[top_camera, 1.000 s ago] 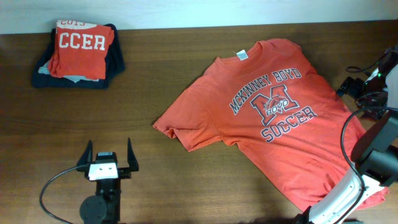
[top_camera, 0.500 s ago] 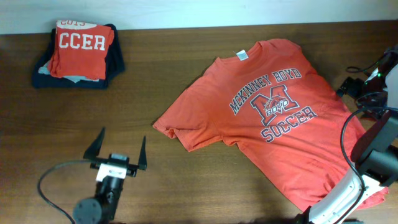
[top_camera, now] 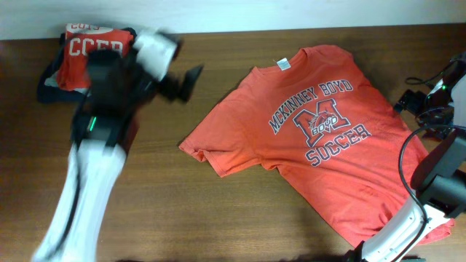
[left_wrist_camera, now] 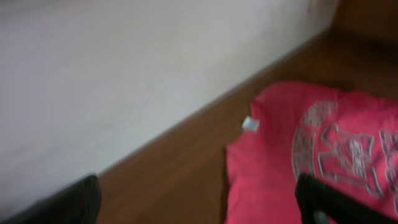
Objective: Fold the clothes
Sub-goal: 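Raise the left arm and reach toward the shirt's top-left collar area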
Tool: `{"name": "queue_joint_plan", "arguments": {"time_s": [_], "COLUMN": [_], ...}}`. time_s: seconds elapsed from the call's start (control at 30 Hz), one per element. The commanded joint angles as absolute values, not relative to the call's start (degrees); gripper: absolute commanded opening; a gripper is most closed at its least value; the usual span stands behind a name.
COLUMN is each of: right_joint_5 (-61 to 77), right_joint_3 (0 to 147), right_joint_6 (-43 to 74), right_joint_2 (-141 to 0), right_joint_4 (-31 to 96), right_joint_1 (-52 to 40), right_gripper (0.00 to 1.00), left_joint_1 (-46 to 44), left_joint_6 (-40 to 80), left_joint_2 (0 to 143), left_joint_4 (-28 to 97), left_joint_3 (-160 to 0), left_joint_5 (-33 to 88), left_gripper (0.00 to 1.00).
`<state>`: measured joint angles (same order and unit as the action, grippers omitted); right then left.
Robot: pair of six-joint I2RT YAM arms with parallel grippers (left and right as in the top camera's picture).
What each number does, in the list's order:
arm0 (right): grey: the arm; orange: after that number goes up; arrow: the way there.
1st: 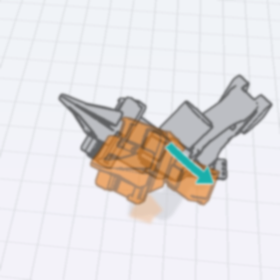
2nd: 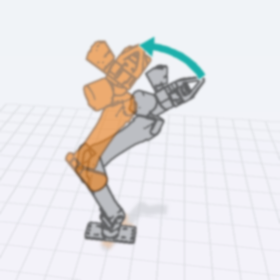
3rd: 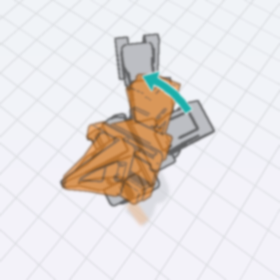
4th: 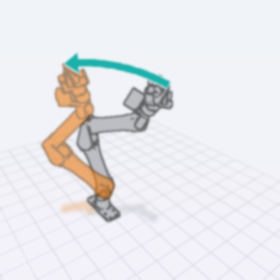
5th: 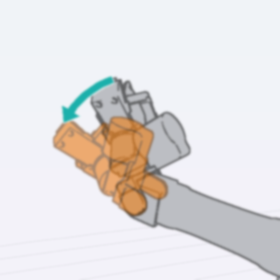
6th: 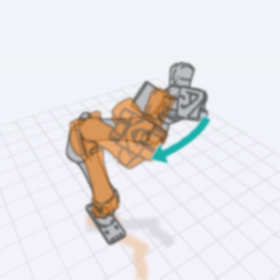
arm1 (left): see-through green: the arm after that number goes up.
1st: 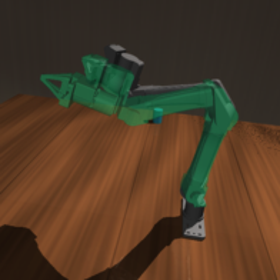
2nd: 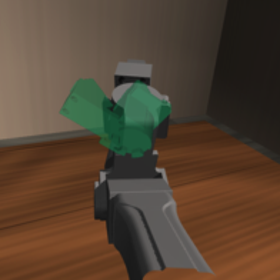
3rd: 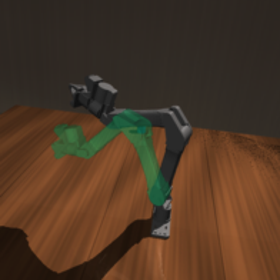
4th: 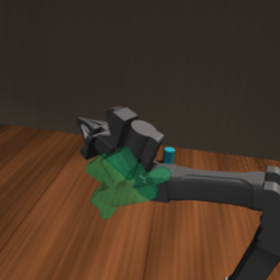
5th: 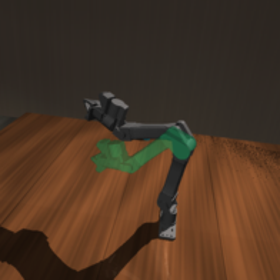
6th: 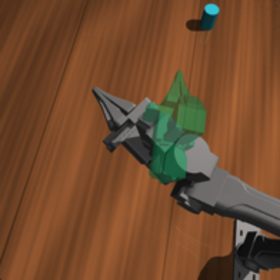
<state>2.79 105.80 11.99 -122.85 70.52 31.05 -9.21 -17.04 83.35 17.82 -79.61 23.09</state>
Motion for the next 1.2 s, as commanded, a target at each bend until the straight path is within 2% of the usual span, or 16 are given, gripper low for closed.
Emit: {"name": "queue_joint_plan", "arguments": {"time_s": [0.0, 0.13, 0.33, 0.73, 0.9, 0.97, 1.17], "right_joint_5": [2.31, 2.28, 2.31, 2.28, 2.28, 2.28, 2.28], "right_joint_3": [105.65, 105.65, 105.65, 105.65, 105.65, 105.65, 105.65], "right_joint_6": [12.25, 12.25, 12.25, 12.25, 12.25, 12.25, 12.25], "right_joint_2": [-122.17, -122.17, -122.17, -122.17, -122.17, -122.17, -122.17], "right_joint_4": [70.7, 70.7, 70.7, 70.7, 70.7, 70.7, 70.7], "right_joint_1": [31.16, 31.16, 31.16, 31.16, 31.16, 31.16, 31.16], "right_gripper": [0.99, 0.99, 0.99, 0.99, 0.99, 0.99, 0.99], "left_joint_1": [-15.46, -19.42, -20.93, -21.37, -21.32, -21.32, -21.32], "left_joint_6": [-23.49, -28.21, -28.14, -28.16, -28.14, -28.14, -28.14], "left_joint_2": [99.68, 114.19, 124.77, 132.49, 136.2, 137.23, 139.76], "left_joint_4": [26.11, 30.87, 28.77, 28.12, 24.56, 23.51, 22.5], "left_joint_3": [-98.13, -110.28, -110.78, -110.72, -110.72, -110.72, -110.72], "left_joint_5": [18.24, 14.0, 13.23, 15.16, 14.13, 11.0, 9.08], "left_gripper": [0.99, 0.99, 0.99, 0.97, 0.91, 0.84, 0.84]}}
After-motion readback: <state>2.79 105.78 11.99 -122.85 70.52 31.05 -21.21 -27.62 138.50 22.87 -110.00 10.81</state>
